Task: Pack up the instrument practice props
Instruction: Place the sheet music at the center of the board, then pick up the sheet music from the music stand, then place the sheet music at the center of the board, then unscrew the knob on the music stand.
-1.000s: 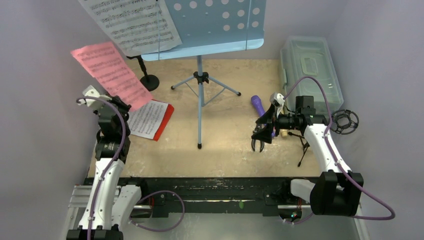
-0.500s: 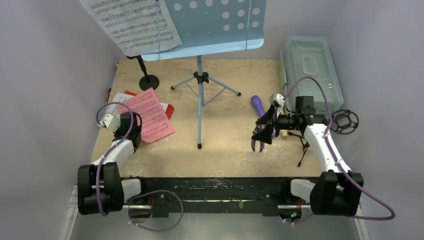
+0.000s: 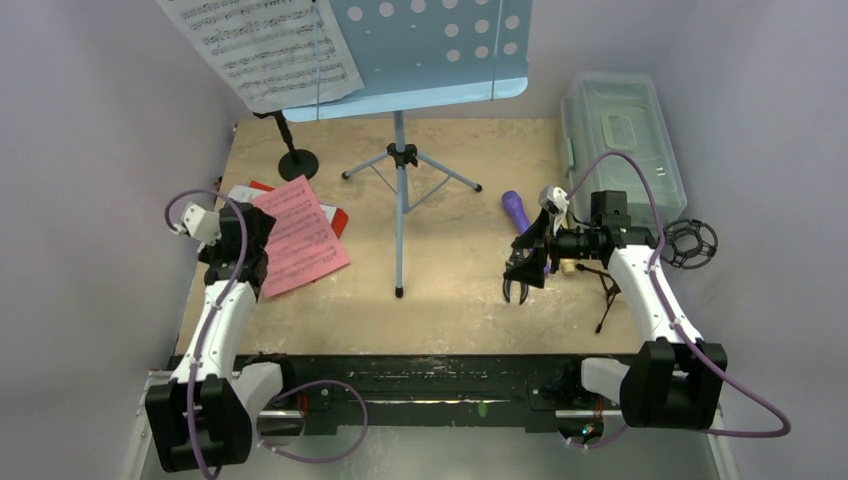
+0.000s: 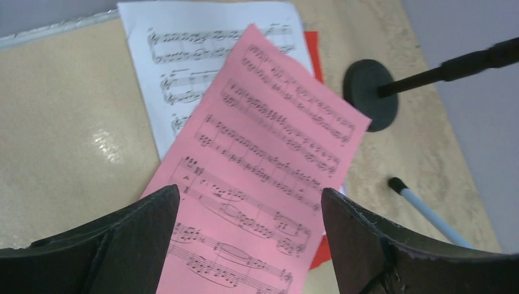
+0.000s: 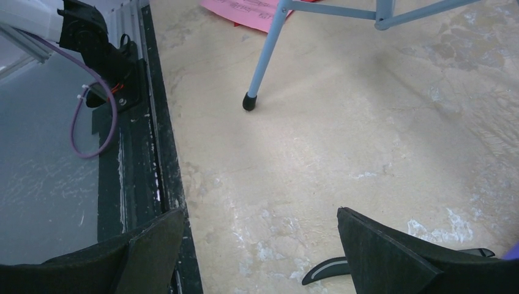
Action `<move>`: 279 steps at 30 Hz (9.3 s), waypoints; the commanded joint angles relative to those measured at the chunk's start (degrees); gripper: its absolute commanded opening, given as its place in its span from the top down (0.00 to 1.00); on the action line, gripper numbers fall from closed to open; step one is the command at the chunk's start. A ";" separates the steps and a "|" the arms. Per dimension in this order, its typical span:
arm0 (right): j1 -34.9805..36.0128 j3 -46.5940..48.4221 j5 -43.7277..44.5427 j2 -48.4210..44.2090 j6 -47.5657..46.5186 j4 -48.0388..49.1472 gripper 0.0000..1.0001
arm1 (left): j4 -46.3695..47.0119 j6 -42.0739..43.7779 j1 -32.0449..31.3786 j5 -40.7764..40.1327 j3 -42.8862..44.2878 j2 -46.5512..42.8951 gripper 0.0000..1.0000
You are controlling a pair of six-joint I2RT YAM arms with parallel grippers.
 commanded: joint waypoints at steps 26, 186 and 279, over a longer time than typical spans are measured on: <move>0.15 2.01 0.04 0.48 -1.61 -0.57 0.01 | 9.37 35.43 -0.46 38.38 23.68 -12.22 0.15; 0.15 3.11 -1.01 3.77 -7.54 -5.23 0.01 | 2.55 -11.22 19.05 26.54 -1.73 14.46 0.10; 39.61 3.19 51.03 17.26 -5.96 86.70 0.11 | 54.82 14.97 -21.62 53.36 -13.66 1.76 0.13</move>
